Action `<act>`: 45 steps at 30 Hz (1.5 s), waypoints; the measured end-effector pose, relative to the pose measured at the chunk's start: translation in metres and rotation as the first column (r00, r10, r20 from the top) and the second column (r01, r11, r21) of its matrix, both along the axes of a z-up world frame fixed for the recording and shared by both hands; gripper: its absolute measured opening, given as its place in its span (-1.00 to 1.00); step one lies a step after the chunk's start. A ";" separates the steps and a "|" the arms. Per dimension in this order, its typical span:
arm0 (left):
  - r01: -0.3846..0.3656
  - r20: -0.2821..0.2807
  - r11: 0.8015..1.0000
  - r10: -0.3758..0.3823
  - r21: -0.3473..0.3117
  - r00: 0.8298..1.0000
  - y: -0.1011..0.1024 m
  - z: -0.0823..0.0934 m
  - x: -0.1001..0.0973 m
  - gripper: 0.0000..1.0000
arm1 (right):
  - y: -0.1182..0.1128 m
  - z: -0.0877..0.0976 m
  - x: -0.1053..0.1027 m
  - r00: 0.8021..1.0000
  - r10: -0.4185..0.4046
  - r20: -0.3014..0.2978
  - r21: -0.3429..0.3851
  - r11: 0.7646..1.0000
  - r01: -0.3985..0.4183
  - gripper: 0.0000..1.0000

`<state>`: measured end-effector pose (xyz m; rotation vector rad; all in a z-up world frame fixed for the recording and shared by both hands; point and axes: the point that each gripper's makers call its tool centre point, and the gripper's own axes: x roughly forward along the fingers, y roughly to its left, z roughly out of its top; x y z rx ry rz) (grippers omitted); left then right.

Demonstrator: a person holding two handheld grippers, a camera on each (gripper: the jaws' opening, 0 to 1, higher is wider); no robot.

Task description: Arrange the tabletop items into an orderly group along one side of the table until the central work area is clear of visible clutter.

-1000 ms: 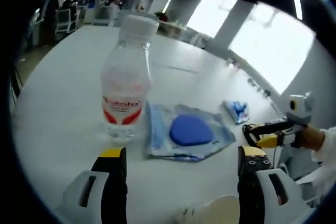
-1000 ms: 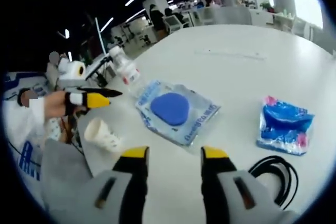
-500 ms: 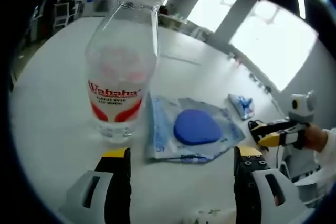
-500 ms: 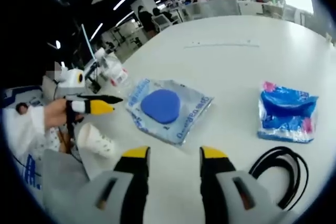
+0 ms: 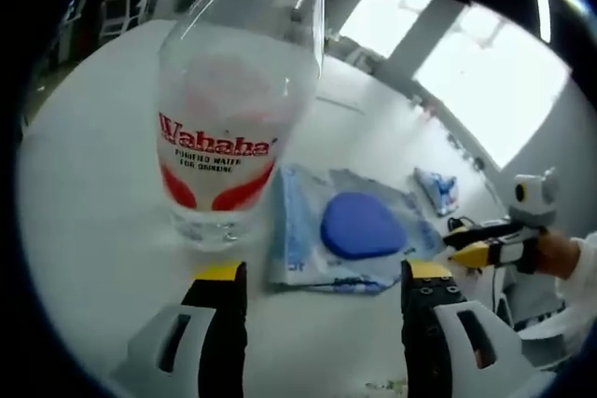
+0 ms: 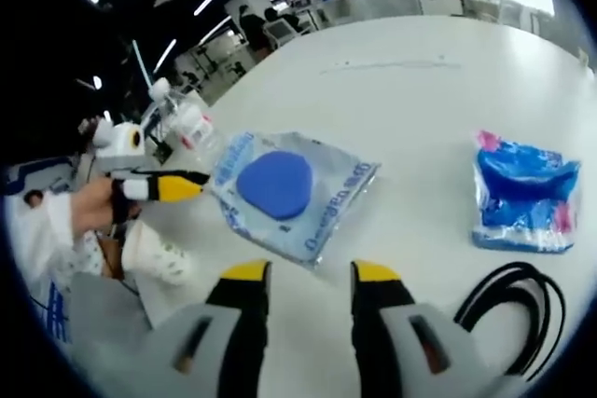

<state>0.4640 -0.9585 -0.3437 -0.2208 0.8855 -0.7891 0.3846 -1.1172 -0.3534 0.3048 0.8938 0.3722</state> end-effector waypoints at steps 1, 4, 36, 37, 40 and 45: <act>-0.002 -0.005 1.000 0.002 0.001 1.000 0.000 0.000 0.000 0.21 | 0.000 -0.001 0.000 1.000 -0.002 -0.004 0.000 1.000 0.002 -0.39; -0.003 -0.002 1.000 0.003 0.008 1.000 -0.001 -0.002 0.003 0.12 | -0.001 -0.004 0.001 1.000 -0.006 -0.006 -0.003 1.000 0.006 -0.42; -0.029 -0.034 0.994 0.033 0.105 0.999 0.008 -0.020 0.004 -0.97 | -0.004 -0.016 0.016 0.998 -0.069 -0.007 0.001 0.998 0.069 -1.00; -0.030 -0.036 0.994 0.034 0.106 0.999 0.008 -0.020 0.004 -0.97 | -0.005 -0.016 0.016 0.998 -0.069 -0.005 0.000 0.998 0.069 -1.00; -0.021 -0.031 0.994 0.025 0.111 0.999 0.008 -0.019 0.003 -0.98 | -0.009 -0.012 0.019 0.997 -0.067 0.028 -0.009 0.998 0.067 -1.00; -0.019 -0.022 0.993 0.021 0.114 1.000 0.009 -0.016 0.002 -1.00 | -0.009 -0.011 0.016 0.997 -0.080 0.013 0.020 0.997 0.080 -1.00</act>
